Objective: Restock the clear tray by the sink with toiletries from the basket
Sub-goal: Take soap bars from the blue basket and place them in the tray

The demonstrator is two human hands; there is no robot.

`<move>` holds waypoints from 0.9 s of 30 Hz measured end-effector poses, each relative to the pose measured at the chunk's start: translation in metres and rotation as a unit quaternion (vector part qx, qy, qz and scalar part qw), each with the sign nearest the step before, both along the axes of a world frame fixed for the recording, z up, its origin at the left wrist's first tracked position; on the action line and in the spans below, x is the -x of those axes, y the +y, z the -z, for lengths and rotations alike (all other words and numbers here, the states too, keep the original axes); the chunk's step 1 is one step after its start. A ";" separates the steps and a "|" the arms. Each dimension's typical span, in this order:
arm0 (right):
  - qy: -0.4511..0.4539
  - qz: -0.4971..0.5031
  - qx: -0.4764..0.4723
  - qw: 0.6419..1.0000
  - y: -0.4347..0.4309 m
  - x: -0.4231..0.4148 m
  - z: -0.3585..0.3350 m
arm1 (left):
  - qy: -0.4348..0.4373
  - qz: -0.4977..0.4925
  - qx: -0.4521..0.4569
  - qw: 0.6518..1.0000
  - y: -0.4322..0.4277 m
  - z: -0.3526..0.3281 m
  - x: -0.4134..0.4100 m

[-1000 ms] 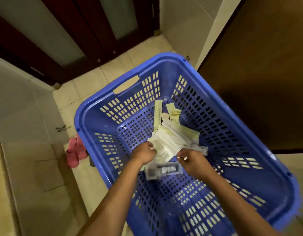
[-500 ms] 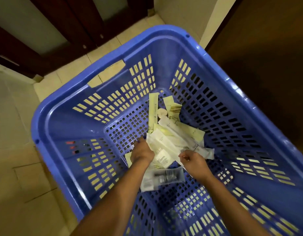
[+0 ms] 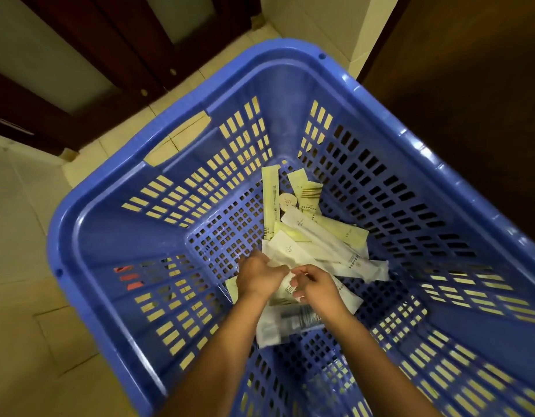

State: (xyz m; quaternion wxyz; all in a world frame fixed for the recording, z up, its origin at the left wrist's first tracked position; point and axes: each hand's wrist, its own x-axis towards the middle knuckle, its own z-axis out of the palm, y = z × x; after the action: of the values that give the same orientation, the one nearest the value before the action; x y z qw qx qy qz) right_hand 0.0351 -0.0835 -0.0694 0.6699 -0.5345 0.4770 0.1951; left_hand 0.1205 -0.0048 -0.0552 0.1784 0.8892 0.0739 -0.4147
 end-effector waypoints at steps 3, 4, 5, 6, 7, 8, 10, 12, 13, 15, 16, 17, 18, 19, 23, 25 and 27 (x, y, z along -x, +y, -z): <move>0.002 0.076 -0.045 0.996 -0.006 -0.004 -0.007 | 0.059 -0.115 0.104 0.986 -0.003 -0.007 0.013; 0.000 0.096 -0.062 0.993 -0.009 -0.004 -0.009 | 0.079 -0.146 0.132 0.977 -0.005 -0.009 0.018; -0.003 0.118 -0.075 0.990 -0.011 -0.004 -0.010 | 0.092 -0.164 0.152 0.970 -0.006 -0.010 0.022; -0.004 0.139 -0.083 0.987 -0.012 -0.003 -0.011 | 0.098 -0.177 0.167 0.965 -0.007 -0.010 0.026; -0.002 0.160 -0.087 0.983 -0.014 -0.002 -0.012 | 0.101 -0.192 0.182 0.959 -0.009 -0.012 0.029; -0.001 0.175 -0.086 0.981 -0.016 -0.001 -0.014 | 0.108 -0.210 0.198 0.951 -0.010 -0.013 0.032; -0.003 0.190 -0.084 0.978 -0.021 0.003 -0.015 | 0.137 -0.246 0.231 0.931 -0.013 -0.019 0.036; -0.004 0.201 -0.086 0.976 -0.026 0.007 -0.017 | 0.160 -0.252 0.248 0.922 -0.013 -0.024 0.037; -0.001 0.209 -0.088 0.974 -0.028 0.009 -0.018 | 0.163 -0.247 0.249 0.922 -0.013 -0.026 0.035; 0.007 0.223 -0.089 0.971 -0.033 0.013 -0.018 | 0.153 -0.237 0.247 0.927 -0.013 -0.028 0.026; 0.011 0.231 -0.094 0.968 -0.036 0.015 -0.018 | 0.143 -0.235 0.246 0.929 -0.012 -0.029 0.020; 0.012 0.242 -0.101 0.965 -0.040 0.017 -0.018 | 0.134 -0.238 0.244 0.930 -0.014 -0.029 0.013; 0.011 0.253 -0.110 0.961 -0.044 0.018 -0.019 | 0.126 -0.245 0.241 0.931 -0.016 -0.030 0.005; 0.010 0.259 -0.117 0.959 -0.049 0.021 -0.019 | 0.119 -0.251 0.235 0.932 -0.018 -0.029 -0.002; -0.013 0.240 -0.118 0.964 -0.066 0.032 -0.014 | 0.060 -0.189 0.205 0.958 -0.034 -0.018 -0.029; -0.015 0.189 -0.083 0.978 -0.073 0.036 -0.010 | -0.018 -0.019 0.154 0.988 -0.042 -0.006 -0.044; -0.002 0.126 -0.029 0.992 -0.079 0.034 -0.005 | -0.088 0.161 0.100 0.978 -0.052 0.004 -0.058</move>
State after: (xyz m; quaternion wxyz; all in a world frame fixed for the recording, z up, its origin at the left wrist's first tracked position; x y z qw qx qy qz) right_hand 0.0007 -0.1627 -0.0639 0.7057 -0.4504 0.5333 0.1216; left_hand 0.1787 -0.0569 -0.0589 0.2033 0.9002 -0.1280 -0.3633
